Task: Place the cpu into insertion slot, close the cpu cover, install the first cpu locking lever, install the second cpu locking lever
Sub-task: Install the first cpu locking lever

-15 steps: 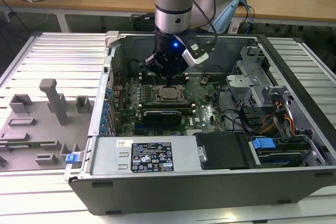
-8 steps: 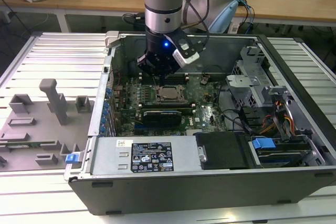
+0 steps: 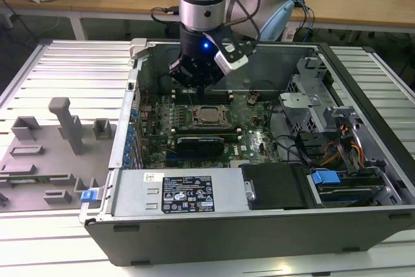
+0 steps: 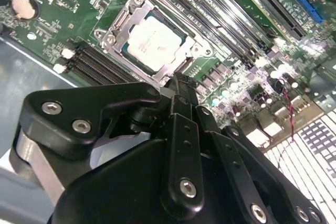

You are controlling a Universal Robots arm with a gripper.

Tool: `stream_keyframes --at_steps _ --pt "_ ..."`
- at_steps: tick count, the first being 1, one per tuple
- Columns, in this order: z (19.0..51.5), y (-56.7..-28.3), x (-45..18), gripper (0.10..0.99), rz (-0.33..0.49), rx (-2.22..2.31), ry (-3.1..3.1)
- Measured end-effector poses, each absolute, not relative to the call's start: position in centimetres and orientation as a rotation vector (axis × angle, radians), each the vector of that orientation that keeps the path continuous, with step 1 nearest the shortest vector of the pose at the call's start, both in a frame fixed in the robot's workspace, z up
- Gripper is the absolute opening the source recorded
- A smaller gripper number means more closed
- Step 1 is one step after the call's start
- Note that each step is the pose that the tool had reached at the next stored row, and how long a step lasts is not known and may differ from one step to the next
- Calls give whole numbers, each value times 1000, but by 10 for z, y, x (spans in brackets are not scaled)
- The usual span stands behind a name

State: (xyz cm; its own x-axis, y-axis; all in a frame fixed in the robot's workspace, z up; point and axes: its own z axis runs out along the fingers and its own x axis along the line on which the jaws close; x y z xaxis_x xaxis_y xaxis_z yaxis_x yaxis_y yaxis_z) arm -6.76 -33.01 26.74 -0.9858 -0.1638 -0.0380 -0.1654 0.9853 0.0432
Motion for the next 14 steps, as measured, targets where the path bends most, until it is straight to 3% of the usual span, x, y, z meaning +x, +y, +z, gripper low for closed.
stream_keyframes --at_steps 11,14 --pt "270 -330 -98 106 73 -257 3094" --pt "270 -330 -102 106 123 -255 3090"
